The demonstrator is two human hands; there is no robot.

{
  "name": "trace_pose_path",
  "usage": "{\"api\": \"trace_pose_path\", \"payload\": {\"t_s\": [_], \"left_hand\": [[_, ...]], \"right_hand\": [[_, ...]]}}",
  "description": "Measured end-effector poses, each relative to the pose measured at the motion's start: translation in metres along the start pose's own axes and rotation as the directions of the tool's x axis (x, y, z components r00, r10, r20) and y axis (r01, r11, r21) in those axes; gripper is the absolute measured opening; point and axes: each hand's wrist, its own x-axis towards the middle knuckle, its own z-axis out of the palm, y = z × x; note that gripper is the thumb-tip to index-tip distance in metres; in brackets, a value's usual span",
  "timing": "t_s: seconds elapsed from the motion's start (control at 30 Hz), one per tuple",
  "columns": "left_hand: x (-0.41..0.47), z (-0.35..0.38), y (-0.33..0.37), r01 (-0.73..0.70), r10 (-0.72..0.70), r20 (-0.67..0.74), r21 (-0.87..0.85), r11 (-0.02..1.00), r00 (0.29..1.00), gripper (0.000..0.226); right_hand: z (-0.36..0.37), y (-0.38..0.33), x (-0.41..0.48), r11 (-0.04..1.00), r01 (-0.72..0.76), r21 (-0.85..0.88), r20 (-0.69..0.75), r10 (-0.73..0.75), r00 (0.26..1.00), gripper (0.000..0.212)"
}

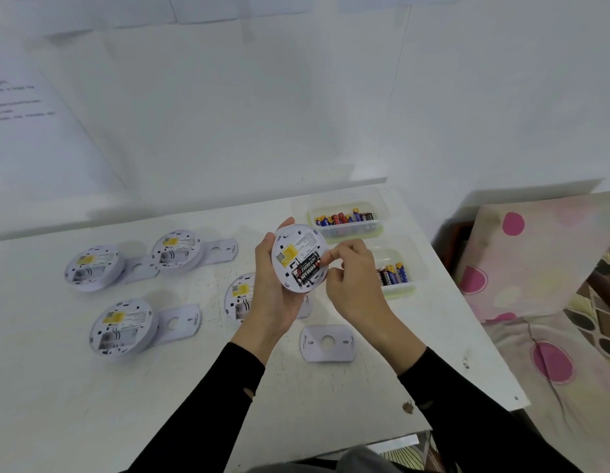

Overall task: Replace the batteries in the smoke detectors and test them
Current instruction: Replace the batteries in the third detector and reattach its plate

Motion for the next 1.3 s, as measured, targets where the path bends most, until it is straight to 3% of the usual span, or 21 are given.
{"api": "trace_pose_path", "payload": {"t_s": [0.3,0.5,0.6,0.7,0.77,0.83,0.93,1.0,1.1,1.17,1.23,1.3], "left_hand": [[0.003,0.005,0.000,-0.040,0.041,-0.028,0.015,0.999,0.999,0.042],[0.006,0.002,-0.001,-0.026,0.024,-0.041,-0.027,0.999,0.999,0.044],[0.008,-0.001,-0.001,-0.012,0.010,-0.045,-0.053,0.999,0.999,0.044],[0.009,-0.006,0.000,0.001,-0.008,-0.067,-0.095,0.996,0.998,0.043],[0.009,-0.009,0.000,0.000,-0.010,-0.086,-0.112,0.994,0.996,0.043],[0.009,-0.009,0.000,0.002,-0.013,-0.083,-0.127,0.992,0.996,0.043],[0.009,-0.007,-0.002,0.014,-0.024,-0.075,-0.138,0.990,0.997,0.042],[0.009,-0.006,-0.003,0.020,-0.031,-0.068,-0.145,0.989,0.997,0.043],[0.010,-0.005,-0.004,0.028,-0.039,-0.070,-0.151,0.988,0.997,0.044],[0.009,-0.005,-0.003,0.030,-0.042,-0.072,-0.157,0.987,0.997,0.044],[0.009,-0.006,-0.002,0.028,-0.042,-0.080,-0.169,0.985,0.996,0.044],[0.008,-0.006,-0.002,0.024,-0.039,-0.083,-0.170,0.985,0.996,0.044]], "right_hand": [[-0.001,-0.009,0.003,0.970,-0.157,0.187,0.078,0.144,0.986,0.006],[-0.010,-0.010,0.003,0.957,-0.102,0.272,0.119,0.072,0.990,0.015],[-0.020,-0.008,0.008,0.892,-0.145,0.427,0.157,0.085,0.984,0.012],[-0.042,0.005,0.026,0.798,-0.183,0.574,0.033,0.202,0.979,0.012],[-0.057,0.026,0.040,0.854,-0.208,0.478,0.006,0.234,0.972,0.009],[-0.063,0.044,0.048,0.935,-0.265,0.234,0.098,0.249,0.964,0.009],[-0.058,0.057,0.051,0.955,-0.293,-0.044,0.252,0.294,0.922,0.010],[-0.051,0.060,0.053,0.951,-0.282,-0.127,0.278,0.307,0.910,0.012],[-0.044,0.062,0.056,0.940,-0.271,-0.209,0.275,0.323,0.906,0.014],[-0.042,0.058,0.055,0.945,-0.191,-0.266,0.224,0.253,0.941,0.016],[-0.041,0.048,0.050,0.982,-0.074,-0.174,0.092,0.091,0.992,0.017],[-0.036,0.032,0.040,0.996,0.082,0.024,-0.018,-0.082,0.997,0.018]]}}
